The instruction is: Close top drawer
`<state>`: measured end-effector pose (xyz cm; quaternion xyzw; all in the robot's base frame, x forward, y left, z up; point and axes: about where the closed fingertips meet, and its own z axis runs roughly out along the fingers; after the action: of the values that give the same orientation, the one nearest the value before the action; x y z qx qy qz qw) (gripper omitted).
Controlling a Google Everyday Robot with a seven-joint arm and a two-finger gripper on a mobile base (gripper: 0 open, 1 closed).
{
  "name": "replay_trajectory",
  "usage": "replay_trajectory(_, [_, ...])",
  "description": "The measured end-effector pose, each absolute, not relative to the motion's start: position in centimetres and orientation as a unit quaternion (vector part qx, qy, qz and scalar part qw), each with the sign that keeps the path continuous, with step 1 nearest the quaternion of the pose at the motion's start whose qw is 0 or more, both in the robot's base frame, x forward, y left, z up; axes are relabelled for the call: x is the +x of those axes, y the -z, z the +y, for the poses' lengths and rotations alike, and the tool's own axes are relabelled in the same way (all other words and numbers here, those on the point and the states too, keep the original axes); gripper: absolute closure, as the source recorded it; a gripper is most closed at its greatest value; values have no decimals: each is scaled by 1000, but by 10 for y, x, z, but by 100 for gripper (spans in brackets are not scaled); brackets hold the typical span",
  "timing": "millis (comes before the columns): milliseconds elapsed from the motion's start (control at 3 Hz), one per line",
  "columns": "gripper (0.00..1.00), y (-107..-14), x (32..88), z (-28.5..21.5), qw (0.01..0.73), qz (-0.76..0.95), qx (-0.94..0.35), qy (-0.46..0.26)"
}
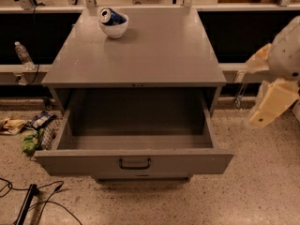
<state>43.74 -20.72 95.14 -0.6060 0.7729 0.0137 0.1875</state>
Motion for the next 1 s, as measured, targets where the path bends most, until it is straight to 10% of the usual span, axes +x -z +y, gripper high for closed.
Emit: replay_trajectory(1000, [90, -790, 428, -151, 224, 729, -636, -119])
